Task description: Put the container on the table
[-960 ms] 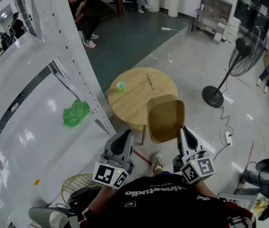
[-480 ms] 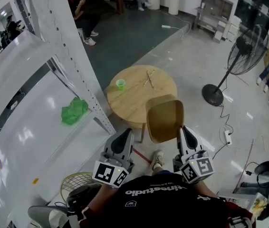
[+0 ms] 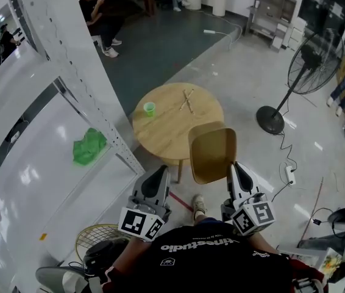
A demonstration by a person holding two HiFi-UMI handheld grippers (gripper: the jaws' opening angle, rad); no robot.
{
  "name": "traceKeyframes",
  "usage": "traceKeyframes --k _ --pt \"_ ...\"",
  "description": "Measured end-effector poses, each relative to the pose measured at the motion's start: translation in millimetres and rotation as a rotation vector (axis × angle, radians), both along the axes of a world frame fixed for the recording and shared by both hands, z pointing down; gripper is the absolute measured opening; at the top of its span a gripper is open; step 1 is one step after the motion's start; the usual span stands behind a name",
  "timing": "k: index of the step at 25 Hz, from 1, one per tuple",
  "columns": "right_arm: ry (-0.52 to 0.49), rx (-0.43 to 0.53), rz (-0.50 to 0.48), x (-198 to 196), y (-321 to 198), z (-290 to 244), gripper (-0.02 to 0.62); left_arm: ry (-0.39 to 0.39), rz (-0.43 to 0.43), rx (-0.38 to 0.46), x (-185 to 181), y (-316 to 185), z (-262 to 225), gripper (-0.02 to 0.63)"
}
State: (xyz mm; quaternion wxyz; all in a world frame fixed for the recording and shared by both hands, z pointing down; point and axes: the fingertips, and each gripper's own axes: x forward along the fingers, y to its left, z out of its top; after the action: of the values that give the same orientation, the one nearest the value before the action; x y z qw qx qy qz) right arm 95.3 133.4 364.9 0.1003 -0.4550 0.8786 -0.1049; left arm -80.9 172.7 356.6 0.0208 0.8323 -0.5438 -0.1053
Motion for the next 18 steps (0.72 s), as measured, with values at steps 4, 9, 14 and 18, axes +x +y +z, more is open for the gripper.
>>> traceKeyframes --k 4,9,14,18 --pt "-0.002 -0.009 -0.021 0 -19 1 0.026 0.010 -0.012 -0.002 1 -19 1 0.023" --pt "-0.010 -0.010 -0.038 0 -61 2 0.026 0.007 -0.023 -0.001 1 -58 2 0.023" --pt "-0.007 -0.019 -0.055 0 -110 5 0.026 -0.005 -0.067 -0.015 -6 -101 4 0.023" --pt "-0.015 -0.030 -0.059 2 -152 6 0.026 -0.006 -0.093 -0.008 -12 -142 0 0.023"
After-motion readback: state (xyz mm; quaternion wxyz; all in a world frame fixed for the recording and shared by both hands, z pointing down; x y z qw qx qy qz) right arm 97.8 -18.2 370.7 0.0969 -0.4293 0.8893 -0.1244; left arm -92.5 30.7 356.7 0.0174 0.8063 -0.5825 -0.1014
